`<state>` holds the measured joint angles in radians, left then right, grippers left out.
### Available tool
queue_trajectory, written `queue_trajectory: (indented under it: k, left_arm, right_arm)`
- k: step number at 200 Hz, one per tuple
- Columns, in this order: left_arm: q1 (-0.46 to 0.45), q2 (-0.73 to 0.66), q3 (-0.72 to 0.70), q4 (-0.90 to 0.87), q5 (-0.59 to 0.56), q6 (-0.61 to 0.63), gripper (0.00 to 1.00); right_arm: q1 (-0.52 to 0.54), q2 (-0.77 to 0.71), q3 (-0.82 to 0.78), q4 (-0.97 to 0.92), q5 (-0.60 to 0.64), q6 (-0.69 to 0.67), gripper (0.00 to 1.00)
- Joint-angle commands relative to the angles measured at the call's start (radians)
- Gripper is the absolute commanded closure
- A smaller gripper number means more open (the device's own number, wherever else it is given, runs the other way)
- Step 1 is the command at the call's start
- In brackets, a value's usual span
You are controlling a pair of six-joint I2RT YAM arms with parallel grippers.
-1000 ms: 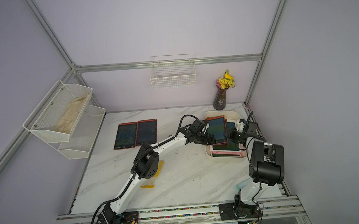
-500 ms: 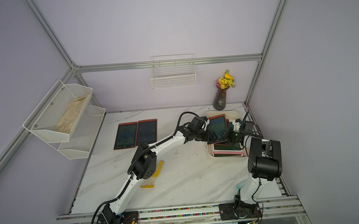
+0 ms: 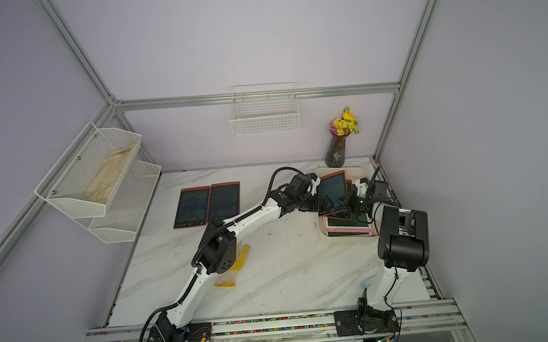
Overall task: Take out the writing tablet from the storage box
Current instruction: Pick up the writing tablet from the storage box.
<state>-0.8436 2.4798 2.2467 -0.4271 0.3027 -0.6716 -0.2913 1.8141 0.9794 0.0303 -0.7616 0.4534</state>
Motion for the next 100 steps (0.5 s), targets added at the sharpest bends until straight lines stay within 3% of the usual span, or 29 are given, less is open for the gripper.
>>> queue_trajectory:
  k: [1, 100]
  left_arm:
    - [-0.028, -0.001, 0.031, 0.102, 0.092, -0.014, 0.16]
    - [-0.052, -0.026, 0.037, 0.107, 0.141, 0.005, 0.15]
  right_arm:
    - [0.016, 0.022, 0.027, -0.015, 0.023, -0.039, 0.81]
    - [0.0, -0.011, 0.067, -0.055, 0.067, -0.035, 0.95]
